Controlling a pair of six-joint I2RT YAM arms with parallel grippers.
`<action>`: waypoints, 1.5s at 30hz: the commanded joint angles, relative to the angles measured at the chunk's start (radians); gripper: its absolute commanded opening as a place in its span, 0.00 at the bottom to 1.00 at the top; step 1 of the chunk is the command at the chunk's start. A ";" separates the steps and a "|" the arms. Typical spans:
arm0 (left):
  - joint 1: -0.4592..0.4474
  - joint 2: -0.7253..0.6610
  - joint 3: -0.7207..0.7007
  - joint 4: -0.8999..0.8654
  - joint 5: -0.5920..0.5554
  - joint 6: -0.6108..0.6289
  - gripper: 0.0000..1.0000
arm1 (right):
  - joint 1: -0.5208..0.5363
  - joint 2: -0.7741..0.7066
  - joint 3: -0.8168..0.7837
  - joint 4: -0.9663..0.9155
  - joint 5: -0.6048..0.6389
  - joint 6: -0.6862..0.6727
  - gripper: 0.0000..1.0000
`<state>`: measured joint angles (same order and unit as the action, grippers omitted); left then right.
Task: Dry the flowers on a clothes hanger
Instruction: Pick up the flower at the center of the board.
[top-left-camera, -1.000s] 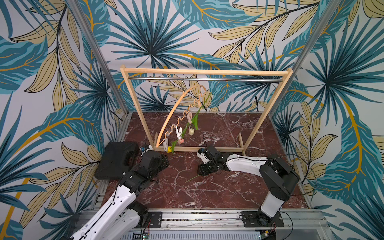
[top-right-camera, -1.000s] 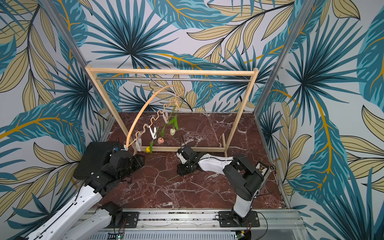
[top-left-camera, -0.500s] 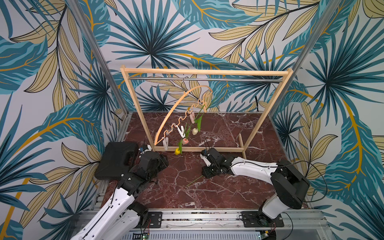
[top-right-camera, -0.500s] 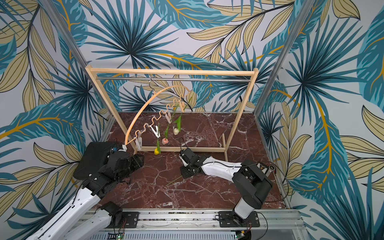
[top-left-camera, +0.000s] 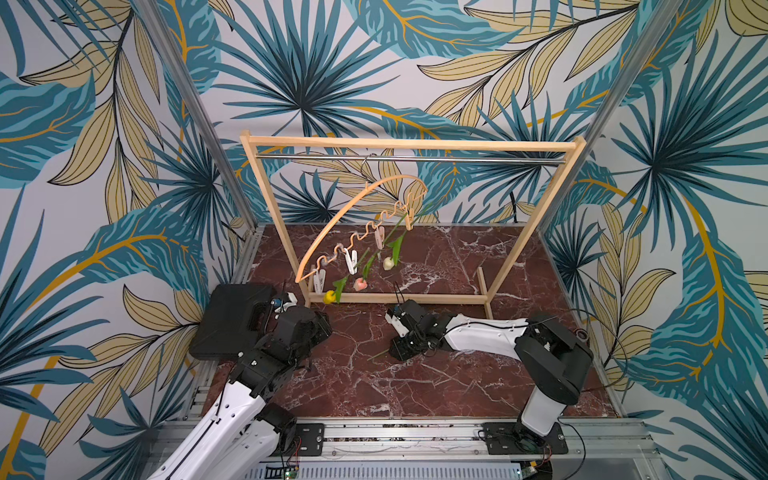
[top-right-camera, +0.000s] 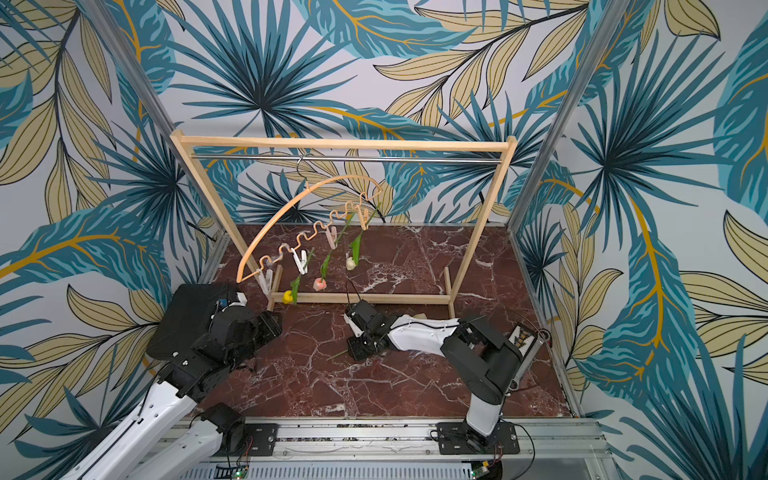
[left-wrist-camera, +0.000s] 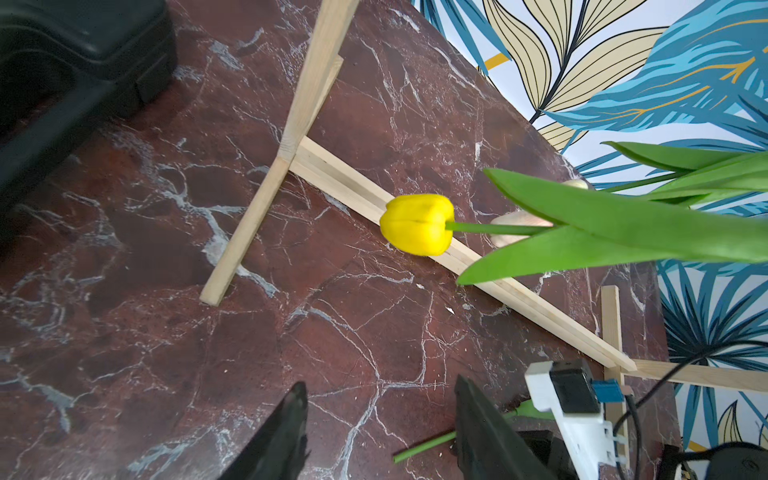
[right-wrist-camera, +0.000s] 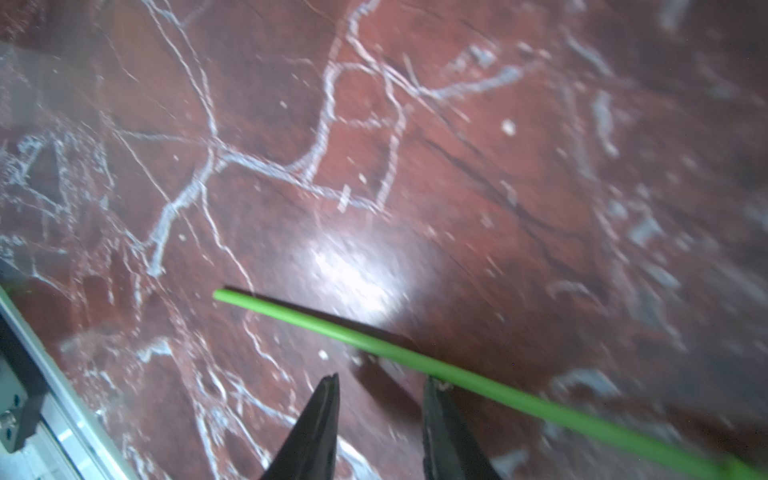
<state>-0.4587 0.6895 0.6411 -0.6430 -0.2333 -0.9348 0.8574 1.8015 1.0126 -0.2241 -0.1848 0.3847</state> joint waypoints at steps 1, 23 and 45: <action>-0.003 -0.026 -0.024 -0.035 -0.035 0.002 0.59 | 0.006 0.073 0.055 -0.034 -0.021 0.009 0.36; -0.004 -0.028 -0.067 0.028 -0.043 -0.023 0.63 | 0.009 0.022 0.068 -0.130 0.360 -0.210 0.52; -0.004 -0.059 -0.045 0.000 -0.049 0.001 0.64 | 0.008 0.128 0.175 -0.236 0.283 -0.261 0.22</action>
<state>-0.4587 0.6403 0.5972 -0.6258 -0.2680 -0.9501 0.8650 1.9018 1.1923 -0.4168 0.1177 0.1093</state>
